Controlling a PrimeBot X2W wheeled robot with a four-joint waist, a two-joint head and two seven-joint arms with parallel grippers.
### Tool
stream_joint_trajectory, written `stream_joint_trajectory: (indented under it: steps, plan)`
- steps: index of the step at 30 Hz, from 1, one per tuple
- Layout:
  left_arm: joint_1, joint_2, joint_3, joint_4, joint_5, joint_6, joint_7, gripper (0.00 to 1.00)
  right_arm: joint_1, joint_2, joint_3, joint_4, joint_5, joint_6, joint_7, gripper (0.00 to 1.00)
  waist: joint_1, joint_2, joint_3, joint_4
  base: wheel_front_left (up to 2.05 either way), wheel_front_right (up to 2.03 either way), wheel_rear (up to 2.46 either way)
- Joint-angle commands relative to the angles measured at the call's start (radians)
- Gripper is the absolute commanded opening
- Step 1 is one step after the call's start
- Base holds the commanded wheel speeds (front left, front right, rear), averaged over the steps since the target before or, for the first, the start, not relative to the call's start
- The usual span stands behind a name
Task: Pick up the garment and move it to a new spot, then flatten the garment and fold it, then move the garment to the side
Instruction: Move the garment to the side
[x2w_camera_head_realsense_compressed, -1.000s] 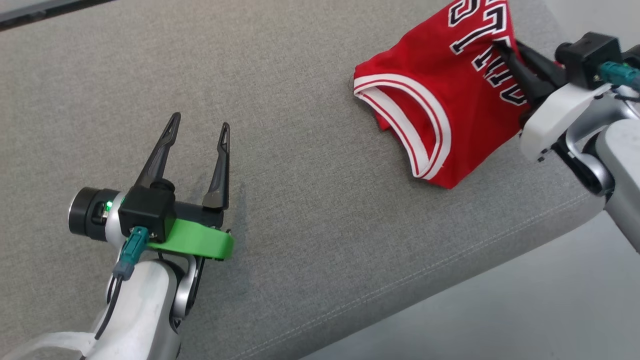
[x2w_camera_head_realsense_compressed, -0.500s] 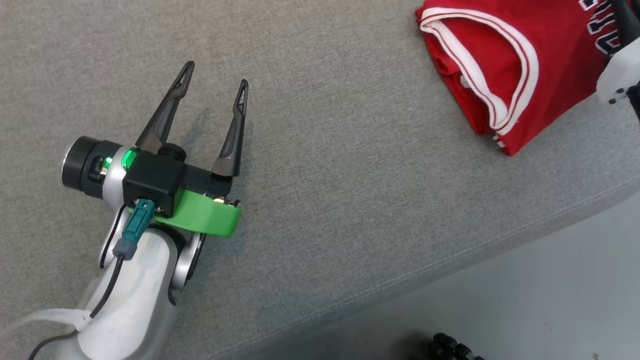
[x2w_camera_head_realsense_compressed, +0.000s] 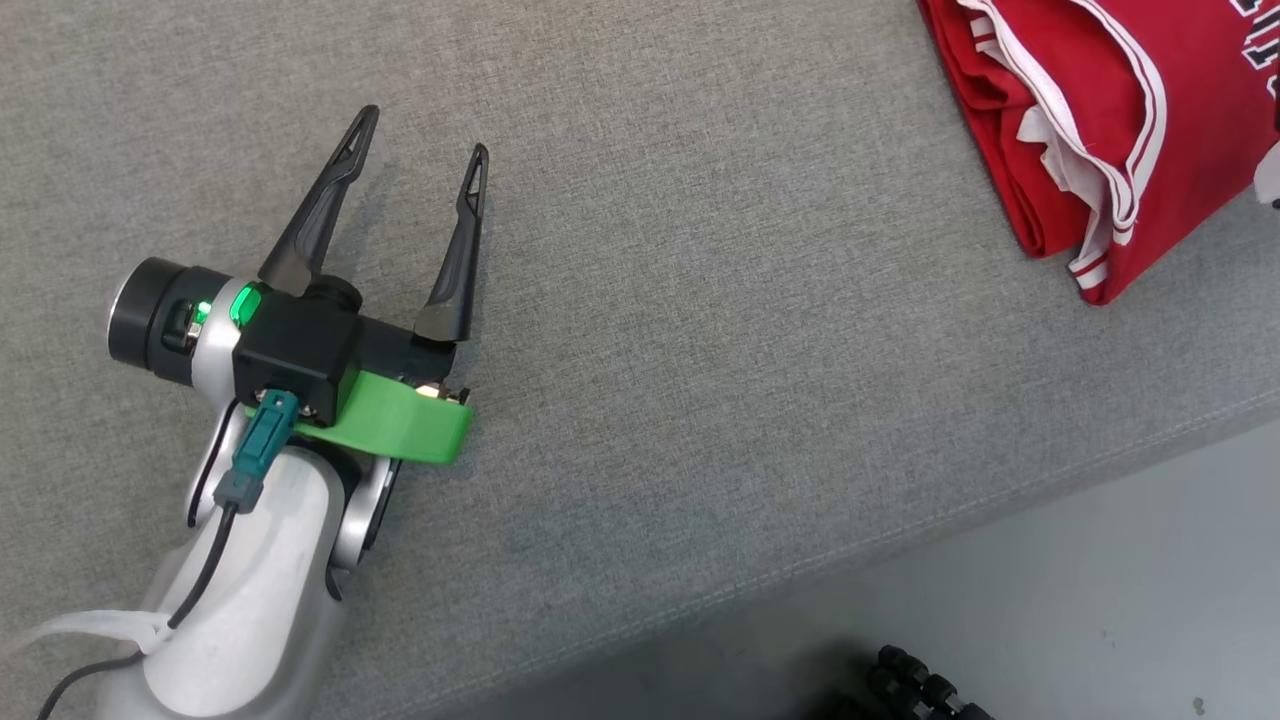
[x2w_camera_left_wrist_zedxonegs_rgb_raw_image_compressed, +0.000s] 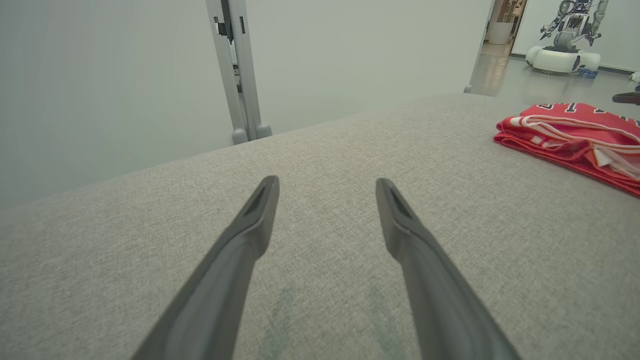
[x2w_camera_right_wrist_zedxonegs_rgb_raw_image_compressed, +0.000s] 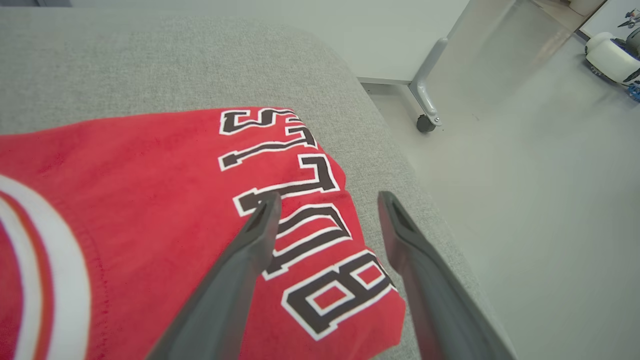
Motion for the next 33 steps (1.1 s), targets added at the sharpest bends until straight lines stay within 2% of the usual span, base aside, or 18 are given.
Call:
stream_joint_trajectory:
  steps: [1,4,7,11,15,24,33]
  plan:
    - [-0.017,0.0,-0.003,0.008,-0.001,0.004,-0.01,1.0,-0.005,-0.006,-0.031,-0.01,0.013,-0.001,-0.008,1.0,-0.0002,0.0,-0.01,0.004,0.0,0.0,0.0]
    - [-0.007,-0.001,-0.001,0.023,-0.008,0.009,-0.021,1.0,0.03,-0.018,-0.125,-0.086,-0.005,-0.001,-0.008,1.0,-0.0002,0.0,-0.035,0.008,0.0,0.0,0.0]
    - [0.019,0.004,0.008,0.046,-0.014,0.018,-0.034,1.0,0.099,0.0,-0.231,-0.203,-0.059,-0.001,-0.006,1.0,-0.0002,0.0,-0.074,0.01,0.0,0.0,0.0]
    - [0.054,0.015,0.025,0.068,-0.03,0.034,-0.046,1.0,0.22,0.063,-0.369,-0.388,-0.137,-0.001,-0.006,1.0,-0.0002,0.0,-0.137,0.014,0.0,0.0,0.0]
    - [0.097,0.02,0.037,0.081,-0.046,0.05,-0.053,1.0,0.359,0.149,-0.457,-0.576,-0.224,-0.001,-0.006,1.0,-0.0002,0.0,-0.197,0.031,0.0,0.0,0.0]
    - [0.182,0.026,0.095,0.086,-0.088,0.099,-0.073,1.0,0.637,0.33,-0.475,-0.908,-0.353,-0.001,-0.006,1.0,-0.0002,0.0,-0.299,0.095,0.0,0.0,0.0]
    - [0.251,0.019,0.124,0.096,-0.122,0.12,-0.086,1.0,0.78,0.415,-0.442,-1.028,-0.401,-0.001,0.001,1.0,-0.0002,0.0,-0.376,0.157,0.0,0.0,0.0]
